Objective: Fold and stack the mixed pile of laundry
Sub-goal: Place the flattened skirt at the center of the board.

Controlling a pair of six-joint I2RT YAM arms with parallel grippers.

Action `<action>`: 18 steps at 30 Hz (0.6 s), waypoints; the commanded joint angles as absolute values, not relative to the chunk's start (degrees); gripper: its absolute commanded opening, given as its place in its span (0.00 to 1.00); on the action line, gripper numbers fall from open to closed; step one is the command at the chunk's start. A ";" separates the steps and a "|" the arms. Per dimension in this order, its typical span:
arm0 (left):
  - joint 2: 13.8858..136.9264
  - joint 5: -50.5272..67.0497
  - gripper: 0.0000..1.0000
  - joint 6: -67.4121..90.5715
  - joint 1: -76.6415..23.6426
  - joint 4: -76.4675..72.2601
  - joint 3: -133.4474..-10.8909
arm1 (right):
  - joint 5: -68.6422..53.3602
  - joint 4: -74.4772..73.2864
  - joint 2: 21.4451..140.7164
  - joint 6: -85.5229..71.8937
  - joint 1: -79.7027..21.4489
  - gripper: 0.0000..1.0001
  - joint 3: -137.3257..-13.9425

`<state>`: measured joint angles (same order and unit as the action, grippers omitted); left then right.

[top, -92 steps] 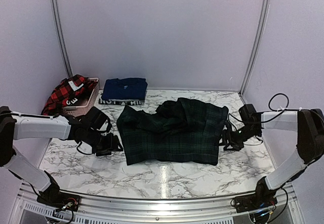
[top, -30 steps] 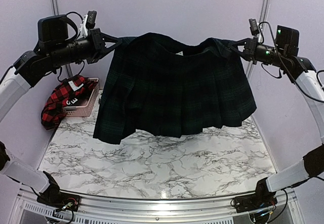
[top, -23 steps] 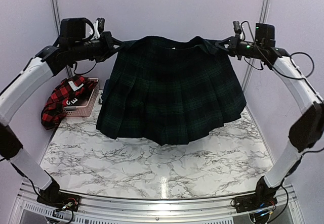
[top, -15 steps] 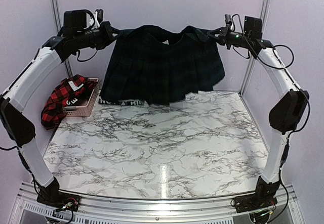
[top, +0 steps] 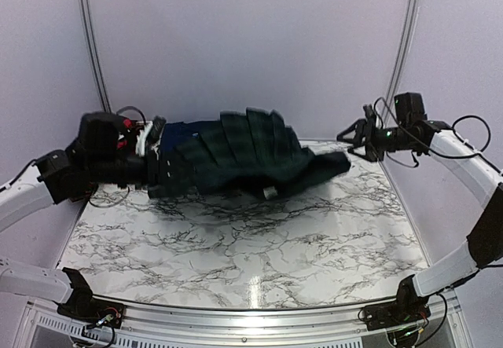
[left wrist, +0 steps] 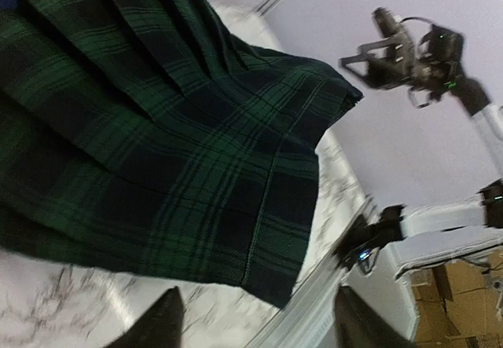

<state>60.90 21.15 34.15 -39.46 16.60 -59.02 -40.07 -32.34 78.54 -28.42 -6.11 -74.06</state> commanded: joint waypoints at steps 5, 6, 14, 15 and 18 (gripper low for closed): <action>61.54 4.33 0.99 26.93 -39.99 29.42 -62.46 | -21.98 -45.43 80.23 -18.28 -5.74 0.94 -74.38; 64.07 3.30 0.99 25.69 -39.99 29.99 -63.97 | -23.29 -44.97 80.96 -17.92 -6.51 0.90 -74.24; 88.43 -9.46 0.99 18.12 -39.12 33.22 -77.33 | -27.50 -36.22 89.19 -20.90 -18.13 0.70 -69.37; 91.63 -10.04 0.98 16.72 -39.02 33.43 -78.91 | -27.09 -35.39 90.71 -21.00 -18.84 0.70 -69.44; 101.20 -11.45 0.89 12.21 -38.94 34.26 -84.50 | -26.99 -32.88 95.36 -20.85 -20.33 0.68 -69.60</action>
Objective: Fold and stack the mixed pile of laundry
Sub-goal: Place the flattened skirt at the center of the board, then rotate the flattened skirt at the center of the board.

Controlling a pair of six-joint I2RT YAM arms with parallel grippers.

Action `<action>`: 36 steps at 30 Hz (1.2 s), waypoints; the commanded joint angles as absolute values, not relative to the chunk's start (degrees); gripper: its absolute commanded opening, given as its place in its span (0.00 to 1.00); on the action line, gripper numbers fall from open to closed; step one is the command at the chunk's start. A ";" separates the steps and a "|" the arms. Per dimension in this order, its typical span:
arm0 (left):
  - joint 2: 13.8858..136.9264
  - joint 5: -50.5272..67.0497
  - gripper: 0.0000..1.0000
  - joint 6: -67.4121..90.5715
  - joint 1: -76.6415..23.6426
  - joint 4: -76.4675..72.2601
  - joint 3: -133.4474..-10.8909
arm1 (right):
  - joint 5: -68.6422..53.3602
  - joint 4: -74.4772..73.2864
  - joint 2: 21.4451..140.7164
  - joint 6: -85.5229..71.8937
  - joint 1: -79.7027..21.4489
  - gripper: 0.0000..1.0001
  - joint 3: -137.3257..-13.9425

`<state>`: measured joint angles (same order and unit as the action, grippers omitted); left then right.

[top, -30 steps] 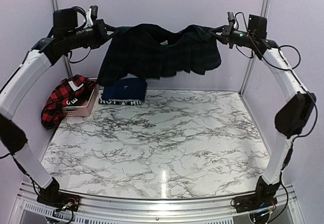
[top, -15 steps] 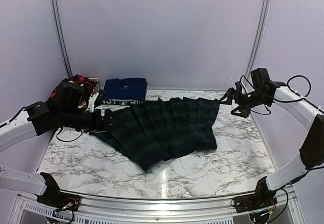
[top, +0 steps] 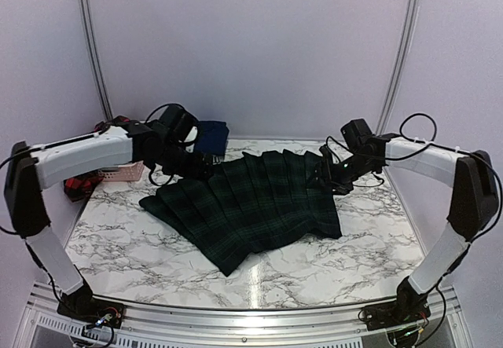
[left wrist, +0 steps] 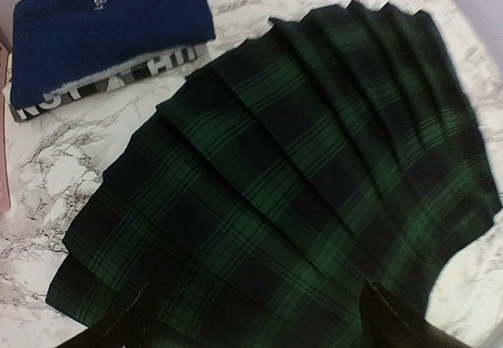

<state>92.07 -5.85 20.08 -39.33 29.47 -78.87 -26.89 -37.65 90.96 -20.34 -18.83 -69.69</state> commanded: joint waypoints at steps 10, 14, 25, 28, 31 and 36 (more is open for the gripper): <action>119.16 -14.16 0.55 5.72 -39.99 37.16 -88.72 | -26.11 -31.08 104.43 -18.95 -21.07 0.66 -64.52; 118.45 -15.06 0.46 5.36 -43.74 37.31 -82.24 | -25.71 -30.33 104.02 -17.86 -20.22 0.66 -60.27; 109.66 -4.85 0.38 17.70 -64.84 40.11 -66.52 | -23.52 -32.64 105.96 -11.43 -14.10 0.67 -62.33; 109.98 -0.47 0.40 23.51 -71.87 40.85 -70.92 | -26.02 -31.13 109.46 -10.42 -15.16 0.66 -66.61; 109.67 1.70 0.47 25.28 -76.37 40.97 -77.53 | -29.12 -32.83 115.28 -8.79 -18.64 0.61 -73.93; 104.08 -1.62 0.53 27.64 -76.10 40.89 -80.11 | -30.77 -36.88 121.15 -7.18 -25.63 0.60 -84.10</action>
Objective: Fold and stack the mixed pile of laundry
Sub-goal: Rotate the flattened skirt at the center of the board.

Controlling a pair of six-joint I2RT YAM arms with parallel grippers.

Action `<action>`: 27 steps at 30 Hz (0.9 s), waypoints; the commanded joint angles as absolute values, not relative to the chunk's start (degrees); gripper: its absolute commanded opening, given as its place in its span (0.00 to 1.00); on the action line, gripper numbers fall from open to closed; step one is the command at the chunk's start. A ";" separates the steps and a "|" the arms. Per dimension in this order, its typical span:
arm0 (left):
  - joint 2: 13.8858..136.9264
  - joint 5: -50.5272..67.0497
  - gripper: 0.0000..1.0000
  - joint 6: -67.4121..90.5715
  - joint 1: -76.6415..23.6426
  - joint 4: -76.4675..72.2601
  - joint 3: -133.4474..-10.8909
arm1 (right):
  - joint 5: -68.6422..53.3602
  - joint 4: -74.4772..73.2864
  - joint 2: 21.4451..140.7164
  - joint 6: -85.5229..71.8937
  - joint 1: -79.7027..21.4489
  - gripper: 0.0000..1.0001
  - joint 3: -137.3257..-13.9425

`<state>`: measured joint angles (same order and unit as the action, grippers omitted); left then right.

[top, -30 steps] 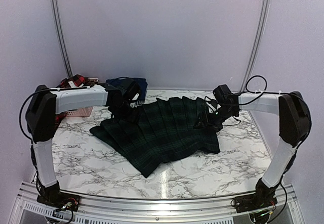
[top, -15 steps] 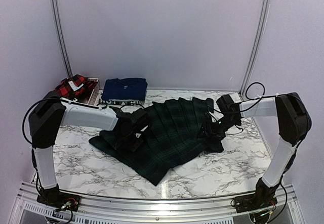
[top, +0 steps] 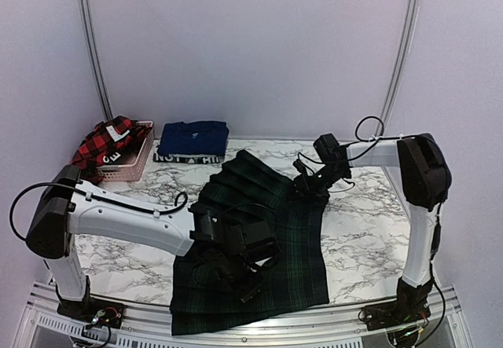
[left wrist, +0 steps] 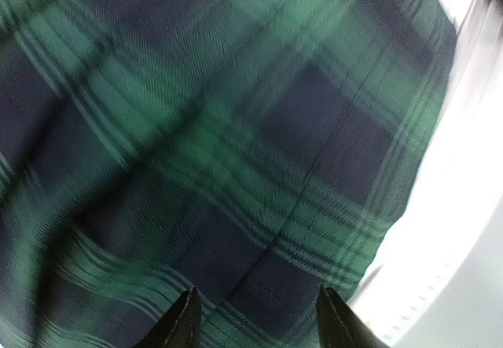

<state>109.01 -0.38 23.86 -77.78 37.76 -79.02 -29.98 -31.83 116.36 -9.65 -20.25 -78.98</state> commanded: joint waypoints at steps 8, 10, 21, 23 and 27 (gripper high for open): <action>88.72 -4.17 0.59 29.01 -62.93 33.90 -66.47 | -23.49 -38.70 110.57 -6.72 -24.72 0.61 -82.94; 87.15 -4.76 0.64 26.38 -58.49 32.13 -66.30 | -23.05 -38.43 108.49 -5.36 -24.21 0.61 -83.51; 103.42 3.03 0.76 16.49 -43.96 31.95 -86.87 | -21.75 -40.95 116.35 4.82 -14.89 0.68 -90.95; 106.21 4.06 0.77 15.93 -42.86 32.19 -90.11 | -23.06 -41.73 118.91 5.59 -13.63 0.68 -92.85; 109.21 6.09 0.77 16.15 -40.43 32.52 -93.98 | -25.01 -42.89 122.98 8.27 -13.26 0.70 -94.50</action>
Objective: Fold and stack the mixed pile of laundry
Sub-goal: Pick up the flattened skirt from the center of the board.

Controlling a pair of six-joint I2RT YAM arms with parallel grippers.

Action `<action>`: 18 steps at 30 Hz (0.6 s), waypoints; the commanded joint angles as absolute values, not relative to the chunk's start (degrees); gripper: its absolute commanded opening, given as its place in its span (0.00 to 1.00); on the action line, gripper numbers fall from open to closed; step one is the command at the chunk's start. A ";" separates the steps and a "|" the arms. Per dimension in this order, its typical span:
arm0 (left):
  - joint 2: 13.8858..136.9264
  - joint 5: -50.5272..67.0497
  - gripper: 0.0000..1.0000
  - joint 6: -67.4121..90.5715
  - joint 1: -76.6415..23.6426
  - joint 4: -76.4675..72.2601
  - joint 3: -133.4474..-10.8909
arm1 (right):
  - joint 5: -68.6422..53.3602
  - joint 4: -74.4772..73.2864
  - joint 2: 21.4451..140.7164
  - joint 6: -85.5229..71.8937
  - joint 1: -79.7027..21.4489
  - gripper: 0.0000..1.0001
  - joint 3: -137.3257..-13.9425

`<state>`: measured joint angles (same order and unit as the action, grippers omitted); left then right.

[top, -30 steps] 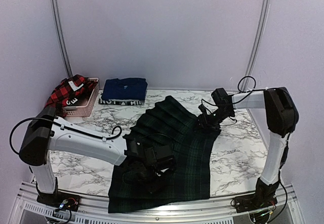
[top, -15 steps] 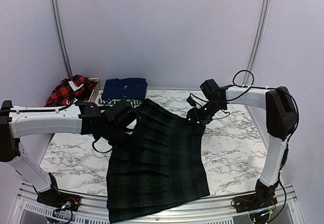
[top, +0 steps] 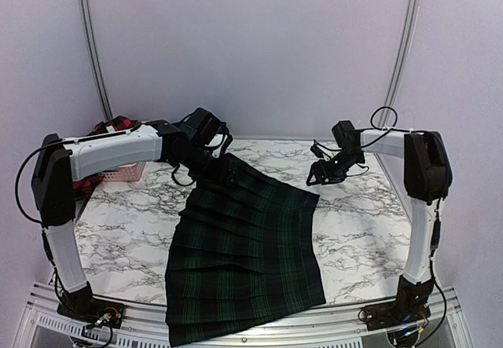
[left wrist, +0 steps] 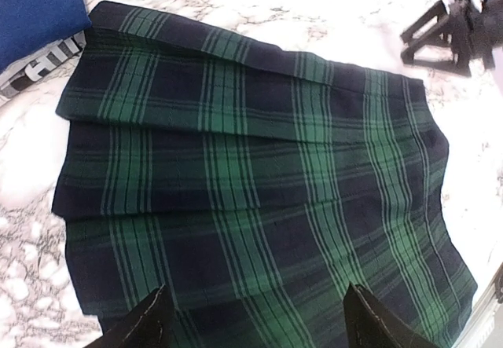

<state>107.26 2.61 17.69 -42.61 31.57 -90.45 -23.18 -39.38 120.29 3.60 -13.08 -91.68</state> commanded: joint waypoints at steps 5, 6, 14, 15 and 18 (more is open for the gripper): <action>109.92 6.76 0.78 16.26 -38.01 32.38 -93.65 | -32.60 -42.33 125.33 10.07 -13.01 0.68 -93.69; 109.95 6.72 0.78 16.36 -37.59 32.42 -93.35 | -32.87 -42.66 126.00 10.32 -13.01 0.67 -93.77; 106.58 5.37 0.78 16.92 -34.44 32.42 -90.05 | -37.07 -43.79 128.66 10.18 -13.09 0.34 -95.63; 106.03 5.32 0.78 16.96 -34.11 32.22 -89.48 | -36.98 -43.99 128.41 9.95 -13.10 0.27 -96.12; 104.52 4.66 0.79 16.67 -33.10 32.17 -88.05 | -37.18 -44.92 127.23 9.32 -13.14 0.04 -98.11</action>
<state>108.31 5.52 17.12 -34.35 31.62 -89.78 -35.92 -42.22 127.59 9.69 -12.91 -94.41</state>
